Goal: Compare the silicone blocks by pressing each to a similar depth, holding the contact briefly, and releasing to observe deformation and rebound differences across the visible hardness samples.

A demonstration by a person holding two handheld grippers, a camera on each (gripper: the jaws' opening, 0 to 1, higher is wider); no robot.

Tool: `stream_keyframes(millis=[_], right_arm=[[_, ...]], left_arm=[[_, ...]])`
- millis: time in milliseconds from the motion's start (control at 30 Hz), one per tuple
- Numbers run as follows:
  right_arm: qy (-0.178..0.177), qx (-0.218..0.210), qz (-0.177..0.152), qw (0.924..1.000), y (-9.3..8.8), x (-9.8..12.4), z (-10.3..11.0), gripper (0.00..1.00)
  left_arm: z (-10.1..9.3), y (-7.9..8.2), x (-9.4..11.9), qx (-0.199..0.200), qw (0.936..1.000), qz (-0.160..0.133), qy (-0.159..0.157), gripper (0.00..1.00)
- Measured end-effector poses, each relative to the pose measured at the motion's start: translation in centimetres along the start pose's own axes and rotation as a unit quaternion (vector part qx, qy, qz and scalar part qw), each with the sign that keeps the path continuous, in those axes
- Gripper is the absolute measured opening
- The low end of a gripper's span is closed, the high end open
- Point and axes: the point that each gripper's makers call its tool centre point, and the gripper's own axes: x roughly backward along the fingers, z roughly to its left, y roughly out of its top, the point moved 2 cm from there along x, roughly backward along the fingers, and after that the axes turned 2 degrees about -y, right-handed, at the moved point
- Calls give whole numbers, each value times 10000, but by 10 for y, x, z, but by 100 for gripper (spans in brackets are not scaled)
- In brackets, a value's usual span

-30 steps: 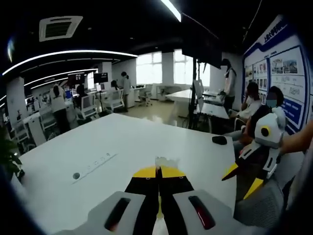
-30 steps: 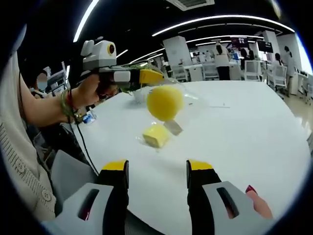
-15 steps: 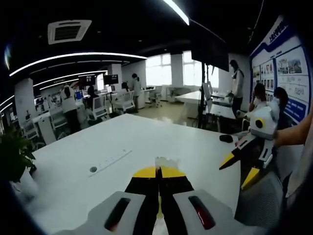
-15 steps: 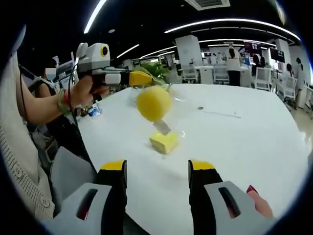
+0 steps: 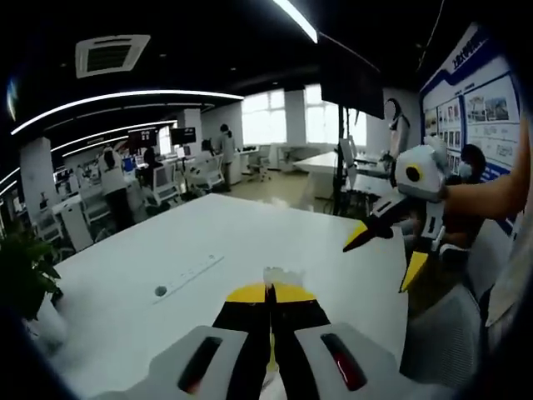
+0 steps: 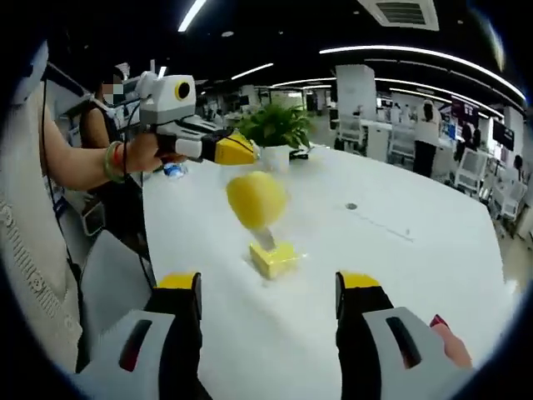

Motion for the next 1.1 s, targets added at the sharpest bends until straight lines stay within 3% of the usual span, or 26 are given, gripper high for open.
stream_keyframes(millis=[200, 367, 700, 1100], right_arm=[[313, 719, 483, 9957, 19, -14, -13, 66], [413, 1229, 613, 9897, 35, -37, -20, 67], [978, 1407, 878, 9813, 36, -73, -7, 63], [1363, 1491, 1093, 9733, 39, -92, 3, 53]], left_arm=[[-4, 6, -7, -177, 9997, 34, -167, 0], [-9, 10, -11, -256, 9992, 54, -294, 0], [-18, 18, -15, -380, 9983, 2, -451, 0], [-27, 25, -14, -518, 9965, -76, -652, 0]])
